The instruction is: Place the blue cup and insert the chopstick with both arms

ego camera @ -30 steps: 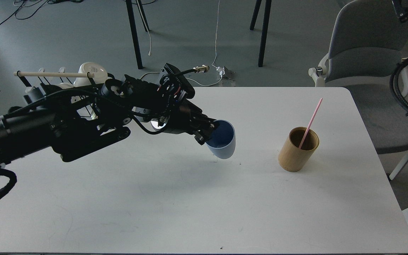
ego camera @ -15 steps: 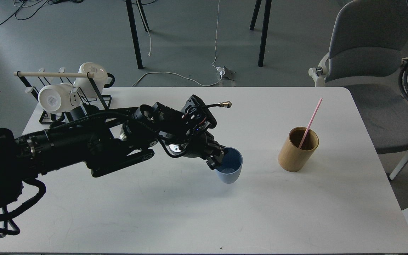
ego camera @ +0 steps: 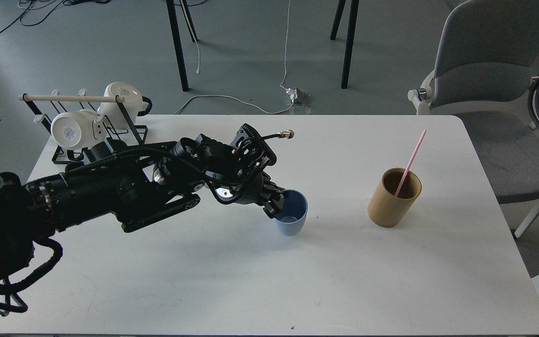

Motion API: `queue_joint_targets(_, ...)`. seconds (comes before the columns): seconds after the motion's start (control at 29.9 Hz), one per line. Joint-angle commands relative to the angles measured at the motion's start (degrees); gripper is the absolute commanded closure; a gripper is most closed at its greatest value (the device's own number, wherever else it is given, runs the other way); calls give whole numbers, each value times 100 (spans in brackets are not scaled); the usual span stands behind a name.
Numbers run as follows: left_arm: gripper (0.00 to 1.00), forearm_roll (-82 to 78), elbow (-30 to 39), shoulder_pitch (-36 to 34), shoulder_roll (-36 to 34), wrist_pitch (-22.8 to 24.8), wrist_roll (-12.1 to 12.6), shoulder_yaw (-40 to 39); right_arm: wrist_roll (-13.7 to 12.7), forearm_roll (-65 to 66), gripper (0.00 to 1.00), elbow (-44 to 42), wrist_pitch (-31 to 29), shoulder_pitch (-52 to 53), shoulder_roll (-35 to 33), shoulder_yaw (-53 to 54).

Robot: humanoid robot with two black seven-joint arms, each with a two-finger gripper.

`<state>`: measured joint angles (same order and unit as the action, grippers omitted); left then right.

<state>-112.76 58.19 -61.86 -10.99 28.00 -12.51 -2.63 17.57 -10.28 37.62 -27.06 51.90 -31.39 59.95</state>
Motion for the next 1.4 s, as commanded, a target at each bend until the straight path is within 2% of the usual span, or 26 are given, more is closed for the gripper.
queue_joint_targets(0.0,94,0,0,16,-8,0,3,0,0,0,1,0,-1,-5,2,-9)
queue_joint_targets(0.2,92,9,0,104,-17,0,11,-9,9,0,1,0,-1,-13,2,-9)
queue_joint_targets(0.4,81,44,26,95,-9,0,11,-70,9,0,1,0,-1,-13,2,-18)
queue_joint_targets(0.47,70,70,105,86,-52,0,11,-97,0,0,1,0,-1,-5,2,-53)
queue_joint_targets(0.57,42,166,210,69,-149,0,-6,-307,-35,18,1,9,-18,-13,-33,-106)
queue_joint_targets(0.7,25,938,404,104,-754,0,-41,-1316,-236,79,1,131,-36,74,-524,-710)
queue_joint_targets(0.84,13,2483,334,104,-1098,0,-85,-2248,-246,79,1,377,-36,224,-1017,-1379)
queue_joint_targets(0.9,0,3598,290,148,-1334,0,-103,-2670,-254,105,1,413,-18,267,-1202,-1651)
queue_joint_targets(1.04,0,5945,-236,245,-1599,0,-94,-2971,-307,1244,1,439,245,521,-1483,-2372)
queue_joint_targets(1.14,0,7072,-798,244,-1599,0,-112,-3137,-307,2256,1,614,386,707,-1545,-2654)
queue_joint_targets(1.27,0,8487,-1817,271,-1547,0,-112,-3787,-316,3197,1,1334,649,672,-1949,-2909)
queue_joint_targets(1.37,0,9515,-2643,306,-1450,0,-112,-3876,-316,4031,1,1931,930,681,-2221,-3444)
